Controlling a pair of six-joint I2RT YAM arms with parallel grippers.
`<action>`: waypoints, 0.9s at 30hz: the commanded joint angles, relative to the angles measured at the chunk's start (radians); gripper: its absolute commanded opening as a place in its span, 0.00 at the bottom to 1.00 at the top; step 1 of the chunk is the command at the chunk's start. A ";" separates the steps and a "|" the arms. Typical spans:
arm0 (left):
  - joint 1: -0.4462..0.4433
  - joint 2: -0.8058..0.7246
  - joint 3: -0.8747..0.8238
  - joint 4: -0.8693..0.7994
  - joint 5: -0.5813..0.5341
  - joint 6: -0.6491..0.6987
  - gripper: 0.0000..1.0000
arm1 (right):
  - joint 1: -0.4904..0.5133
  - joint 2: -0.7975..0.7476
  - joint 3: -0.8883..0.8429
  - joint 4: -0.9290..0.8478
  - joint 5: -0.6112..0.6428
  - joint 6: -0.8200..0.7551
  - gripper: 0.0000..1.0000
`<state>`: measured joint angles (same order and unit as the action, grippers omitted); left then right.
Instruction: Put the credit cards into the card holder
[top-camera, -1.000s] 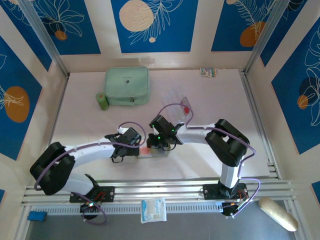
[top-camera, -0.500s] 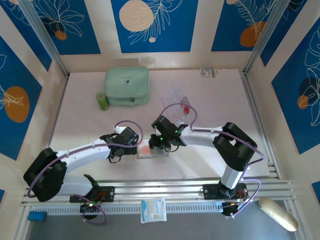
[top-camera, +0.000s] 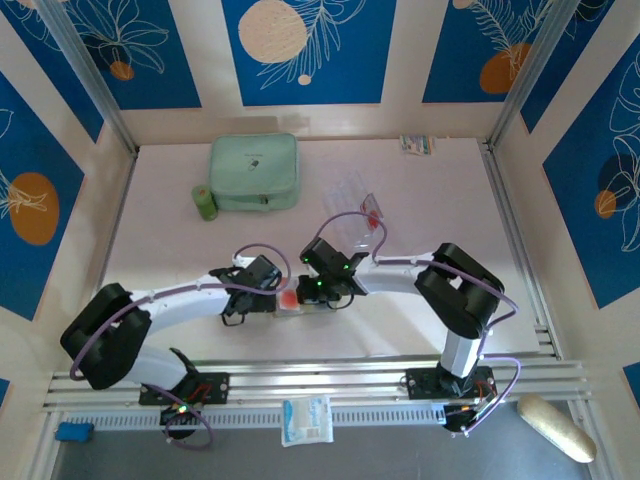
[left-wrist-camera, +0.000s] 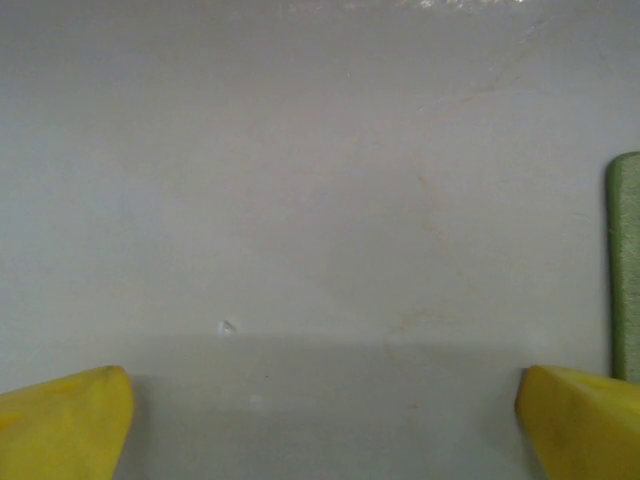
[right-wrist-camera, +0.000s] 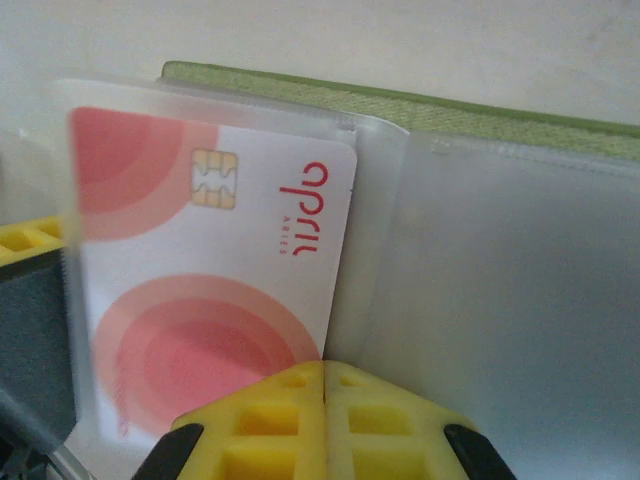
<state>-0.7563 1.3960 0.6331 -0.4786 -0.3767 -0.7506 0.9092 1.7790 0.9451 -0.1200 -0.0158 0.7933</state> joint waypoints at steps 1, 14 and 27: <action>0.011 0.031 0.000 0.015 0.020 0.010 1.00 | 0.019 0.026 0.027 -0.002 -0.013 0.013 0.03; 0.012 -0.024 -0.001 -0.036 -0.019 -0.015 1.00 | 0.025 0.022 0.054 0.003 -0.027 0.027 0.03; 0.011 -0.181 0.020 -0.126 -0.119 -0.049 1.00 | -0.007 -0.052 0.034 0.017 -0.047 0.043 0.04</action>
<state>-0.7544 1.2354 0.6327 -0.5682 -0.4622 -0.7853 0.9104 1.7737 0.9688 -0.1120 -0.0368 0.8234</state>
